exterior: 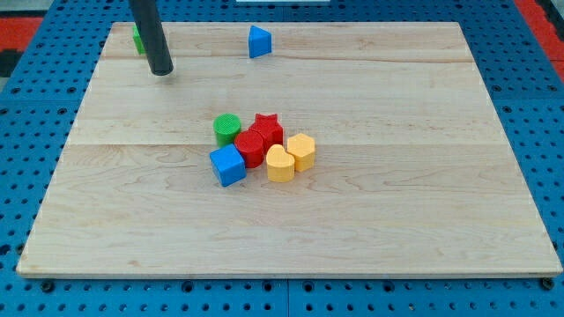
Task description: Move the blue cube and yellow heart to the right side
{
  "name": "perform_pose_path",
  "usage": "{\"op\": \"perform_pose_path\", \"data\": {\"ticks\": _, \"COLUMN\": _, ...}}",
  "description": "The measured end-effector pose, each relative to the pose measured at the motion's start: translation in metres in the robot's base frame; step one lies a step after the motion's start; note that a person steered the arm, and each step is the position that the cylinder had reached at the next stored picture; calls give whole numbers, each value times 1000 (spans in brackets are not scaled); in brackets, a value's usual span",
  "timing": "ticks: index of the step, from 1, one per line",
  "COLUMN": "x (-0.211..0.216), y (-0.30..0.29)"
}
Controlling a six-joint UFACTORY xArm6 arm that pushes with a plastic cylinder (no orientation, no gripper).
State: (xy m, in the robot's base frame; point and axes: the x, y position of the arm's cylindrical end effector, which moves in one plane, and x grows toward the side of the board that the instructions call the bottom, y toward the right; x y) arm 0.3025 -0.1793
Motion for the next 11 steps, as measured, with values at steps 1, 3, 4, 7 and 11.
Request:
{"op": "perform_pose_path", "data": {"ticks": 1, "x": 19, "y": 25}}
{"op": "perform_pose_path", "data": {"ticks": 3, "x": 120, "y": 48}}
{"op": "perform_pose_path", "data": {"ticks": 4, "x": 176, "y": 59}}
{"op": "perform_pose_path", "data": {"ticks": 7, "x": 195, "y": 244}}
{"op": "perform_pose_path", "data": {"ticks": 11, "x": 198, "y": 338}}
